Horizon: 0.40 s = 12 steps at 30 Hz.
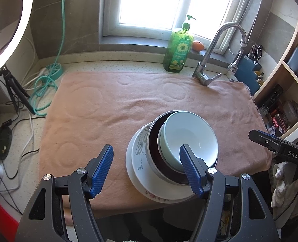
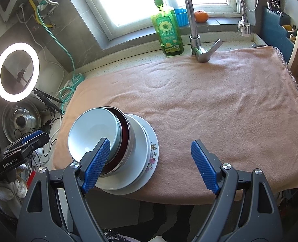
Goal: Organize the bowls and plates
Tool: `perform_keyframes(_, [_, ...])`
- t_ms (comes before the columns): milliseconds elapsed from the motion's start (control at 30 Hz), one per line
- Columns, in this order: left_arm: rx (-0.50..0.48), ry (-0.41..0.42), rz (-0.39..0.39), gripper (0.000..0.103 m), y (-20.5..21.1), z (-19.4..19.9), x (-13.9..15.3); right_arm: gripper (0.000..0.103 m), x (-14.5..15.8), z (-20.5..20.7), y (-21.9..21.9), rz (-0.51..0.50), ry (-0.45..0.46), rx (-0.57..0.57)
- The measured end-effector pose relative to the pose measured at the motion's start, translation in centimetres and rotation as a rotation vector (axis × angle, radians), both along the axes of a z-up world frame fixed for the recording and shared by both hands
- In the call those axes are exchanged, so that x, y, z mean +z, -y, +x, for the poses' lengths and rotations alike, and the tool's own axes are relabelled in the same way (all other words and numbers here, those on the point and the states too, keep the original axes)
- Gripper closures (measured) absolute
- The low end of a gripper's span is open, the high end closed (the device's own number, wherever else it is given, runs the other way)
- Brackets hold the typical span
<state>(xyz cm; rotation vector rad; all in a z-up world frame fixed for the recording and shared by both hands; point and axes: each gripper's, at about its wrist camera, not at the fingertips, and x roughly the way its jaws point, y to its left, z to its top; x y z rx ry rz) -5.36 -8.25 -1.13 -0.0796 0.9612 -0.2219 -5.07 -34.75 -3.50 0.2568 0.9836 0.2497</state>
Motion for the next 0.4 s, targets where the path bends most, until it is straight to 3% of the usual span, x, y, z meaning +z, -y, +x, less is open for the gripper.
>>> perform_keyframes(400, [0.019, 0.002, -0.010, 0.035, 0.05, 0.12, -0.09, 0.018, -0.74, -0.02, 0.11, 0.001, -0.023, -0.006])
